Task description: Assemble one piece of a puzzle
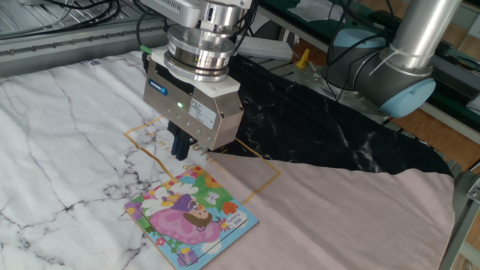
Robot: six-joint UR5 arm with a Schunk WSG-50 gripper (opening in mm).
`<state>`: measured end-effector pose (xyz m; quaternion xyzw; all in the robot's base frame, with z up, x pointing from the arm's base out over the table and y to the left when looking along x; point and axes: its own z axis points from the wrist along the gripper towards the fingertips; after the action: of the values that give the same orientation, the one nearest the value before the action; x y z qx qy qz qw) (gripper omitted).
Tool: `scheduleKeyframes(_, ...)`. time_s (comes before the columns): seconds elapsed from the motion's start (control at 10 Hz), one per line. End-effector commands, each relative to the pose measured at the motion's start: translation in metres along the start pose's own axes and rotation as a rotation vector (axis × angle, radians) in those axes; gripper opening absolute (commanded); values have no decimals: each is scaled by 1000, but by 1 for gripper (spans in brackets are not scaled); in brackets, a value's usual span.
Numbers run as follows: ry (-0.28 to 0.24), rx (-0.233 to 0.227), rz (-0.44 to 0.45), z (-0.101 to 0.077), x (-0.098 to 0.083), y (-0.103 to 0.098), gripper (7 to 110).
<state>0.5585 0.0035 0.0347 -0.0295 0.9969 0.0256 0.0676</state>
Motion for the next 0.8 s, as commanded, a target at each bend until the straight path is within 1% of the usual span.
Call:
scheduleKeyframes(0.0,-6,-22,12,-1,-2,4,7)
scheduleKeyframes(0.7,4,-27,26,-1,1,6,7)
